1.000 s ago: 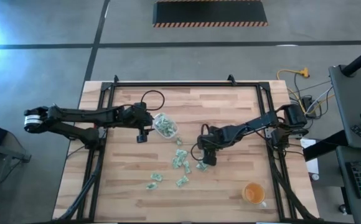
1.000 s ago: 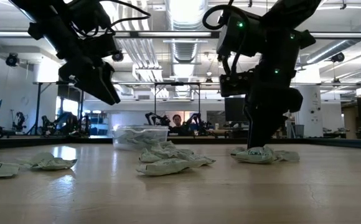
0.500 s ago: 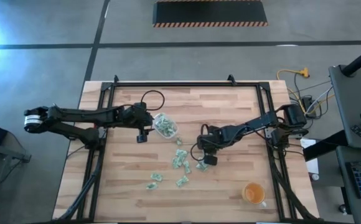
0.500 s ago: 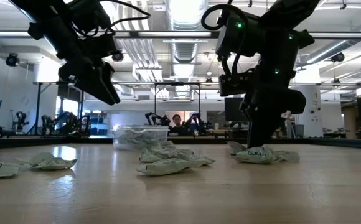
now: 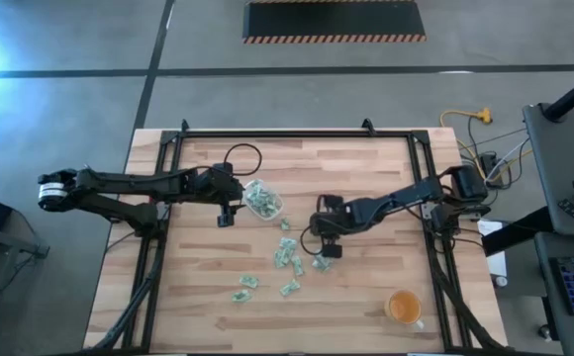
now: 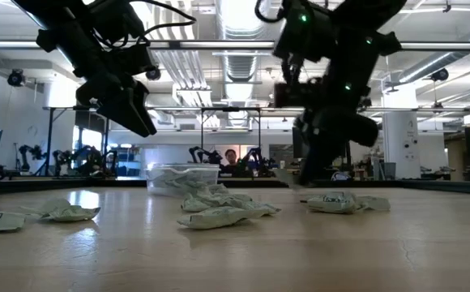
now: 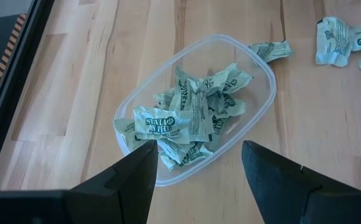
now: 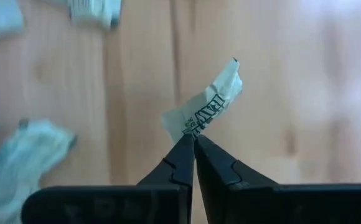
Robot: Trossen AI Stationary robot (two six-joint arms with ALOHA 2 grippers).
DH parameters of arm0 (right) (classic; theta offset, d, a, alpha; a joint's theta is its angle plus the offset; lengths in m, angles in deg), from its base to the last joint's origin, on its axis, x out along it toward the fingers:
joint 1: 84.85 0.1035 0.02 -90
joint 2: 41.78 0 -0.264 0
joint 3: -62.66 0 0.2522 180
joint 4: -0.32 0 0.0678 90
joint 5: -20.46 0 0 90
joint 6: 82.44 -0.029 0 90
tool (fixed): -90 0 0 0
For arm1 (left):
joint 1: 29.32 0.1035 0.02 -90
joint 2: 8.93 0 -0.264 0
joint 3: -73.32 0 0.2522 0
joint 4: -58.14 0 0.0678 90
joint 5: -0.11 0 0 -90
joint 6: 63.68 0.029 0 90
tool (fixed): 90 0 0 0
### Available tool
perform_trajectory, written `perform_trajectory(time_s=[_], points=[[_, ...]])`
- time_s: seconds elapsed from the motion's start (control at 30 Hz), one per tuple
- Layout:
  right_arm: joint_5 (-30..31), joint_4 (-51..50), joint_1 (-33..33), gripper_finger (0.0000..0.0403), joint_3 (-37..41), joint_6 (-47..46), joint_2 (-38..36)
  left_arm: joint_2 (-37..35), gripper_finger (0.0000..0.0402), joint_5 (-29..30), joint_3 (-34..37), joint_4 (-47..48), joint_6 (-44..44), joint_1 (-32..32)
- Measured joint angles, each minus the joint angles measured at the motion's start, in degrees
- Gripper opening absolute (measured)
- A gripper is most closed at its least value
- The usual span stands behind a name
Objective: Pick and place Stevia / Truvia into bins
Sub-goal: Put the stevia packet into the transparent bin
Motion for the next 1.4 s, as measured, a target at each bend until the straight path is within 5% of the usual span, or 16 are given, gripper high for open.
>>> perform_trajectory(time_s=[0.43, 0.67, 0.93, 1.4], points=[[2.5, 18.6, -4.3, 0.0009, -8.0, 17.9, 0.4, 0.0, 0.0217, 0.0, 0.0, 0.0, 0.0, 0.0], [-0.7, 25.2, -8.5, 0.0009, -8.3, 20.0, 0.4, 0.0, 0.0217, 0.0, 0.0, 0.0, 0.0, 0.0], [-7.4, 28.8, -11.1, 0.0009, -9.3, 20.3, 5.4, 0.0, 0.0217, 0.0, 0.0, 0.1, 0.1, 0.0], [-10.0, 21.8, -12.1, 0.0009, -17.4, 19.0, 13.7, 0.0, 0.0217, 0.0, 0.0, 1.5, 0.0, 0.0]])
